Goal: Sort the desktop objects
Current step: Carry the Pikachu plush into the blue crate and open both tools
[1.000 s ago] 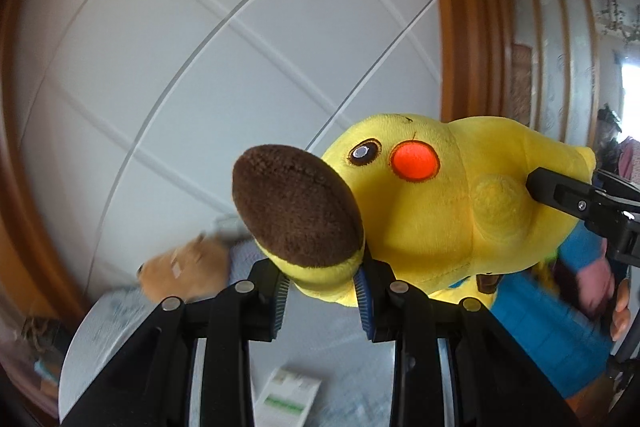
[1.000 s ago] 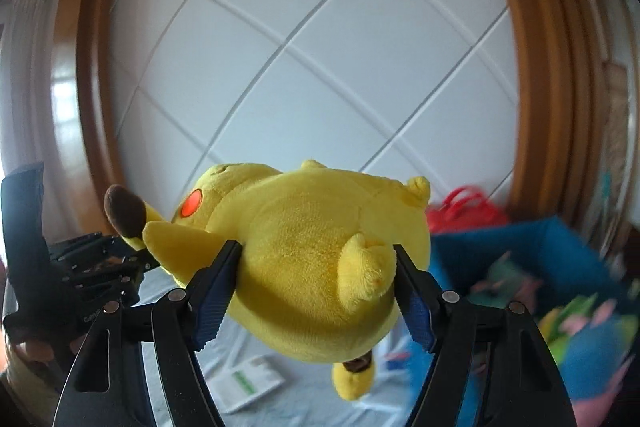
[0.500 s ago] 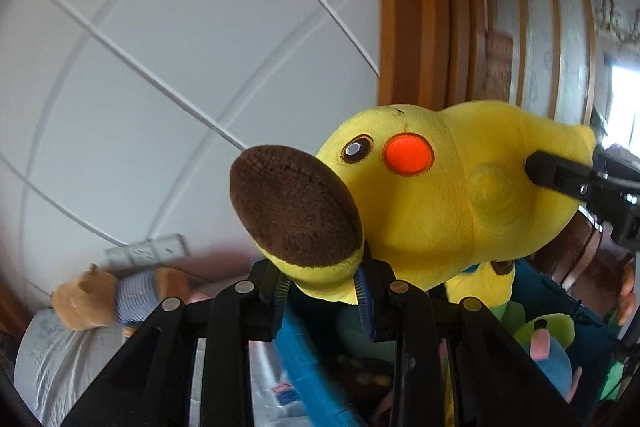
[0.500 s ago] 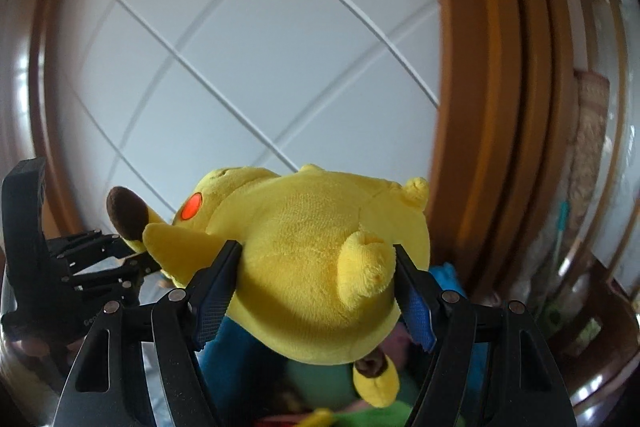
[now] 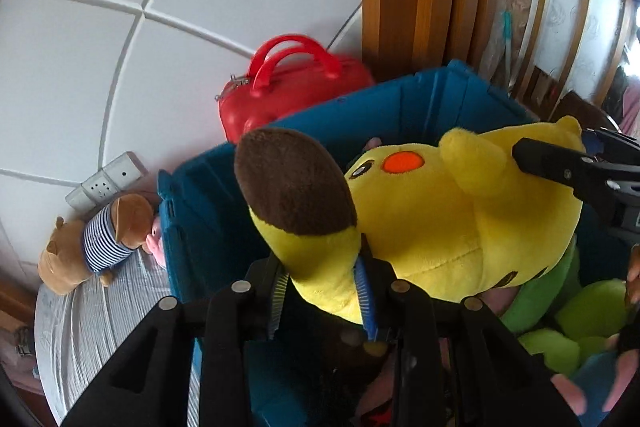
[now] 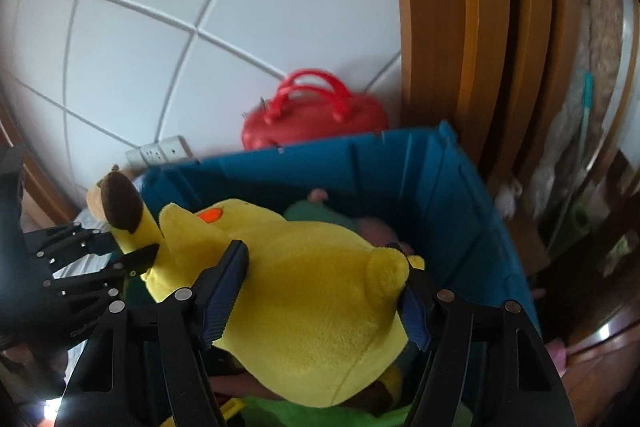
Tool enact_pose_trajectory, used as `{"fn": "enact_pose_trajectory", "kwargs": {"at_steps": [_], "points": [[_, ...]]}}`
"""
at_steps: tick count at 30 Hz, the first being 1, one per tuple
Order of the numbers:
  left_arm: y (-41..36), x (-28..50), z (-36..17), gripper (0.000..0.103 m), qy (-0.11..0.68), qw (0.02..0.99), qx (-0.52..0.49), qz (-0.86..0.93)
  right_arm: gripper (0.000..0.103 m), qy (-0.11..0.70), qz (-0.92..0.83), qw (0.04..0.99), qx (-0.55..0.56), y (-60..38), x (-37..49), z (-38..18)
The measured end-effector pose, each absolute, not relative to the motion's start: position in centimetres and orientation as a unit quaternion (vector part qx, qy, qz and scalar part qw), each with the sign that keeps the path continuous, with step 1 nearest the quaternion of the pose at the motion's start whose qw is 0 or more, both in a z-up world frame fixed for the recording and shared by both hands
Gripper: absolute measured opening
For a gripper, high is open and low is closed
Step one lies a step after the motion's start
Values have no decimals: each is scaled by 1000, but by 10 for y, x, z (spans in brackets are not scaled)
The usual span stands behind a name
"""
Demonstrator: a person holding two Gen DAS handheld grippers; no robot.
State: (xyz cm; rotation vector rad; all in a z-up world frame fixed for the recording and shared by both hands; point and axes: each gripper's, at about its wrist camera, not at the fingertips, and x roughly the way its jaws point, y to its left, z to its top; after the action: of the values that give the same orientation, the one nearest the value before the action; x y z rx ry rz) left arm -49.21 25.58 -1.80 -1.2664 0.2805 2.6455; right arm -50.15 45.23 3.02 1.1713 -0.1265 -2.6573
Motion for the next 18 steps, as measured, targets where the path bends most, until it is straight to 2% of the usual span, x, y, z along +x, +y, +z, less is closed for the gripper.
{"fn": "enact_pose_trajectory", "kwargs": {"at_steps": [6,8,9,10,15,17,18], "points": [[258,-486,-10,48,104,93,-424,895,71,-31,-914,97,393,447,-484,25],[249,-480,-4,59,102,95,-416,898,78,-24,-922,92,377,445,-475,37],[246,-476,-2,69,101,99,-411,901,82,-24,-925,92,369,444,-470,43],[243,-470,1,73,103,101,-403,904,86,-23,-928,93,361,443,-466,49],[229,-426,27,73,109,105,-358,921,87,-15,-940,117,320,422,-426,87],[216,-406,39,74,99,104,-343,928,100,-14,-944,133,301,409,-406,101],[209,-397,43,74,94,103,-336,932,102,-12,-946,140,291,402,-395,108]]}}
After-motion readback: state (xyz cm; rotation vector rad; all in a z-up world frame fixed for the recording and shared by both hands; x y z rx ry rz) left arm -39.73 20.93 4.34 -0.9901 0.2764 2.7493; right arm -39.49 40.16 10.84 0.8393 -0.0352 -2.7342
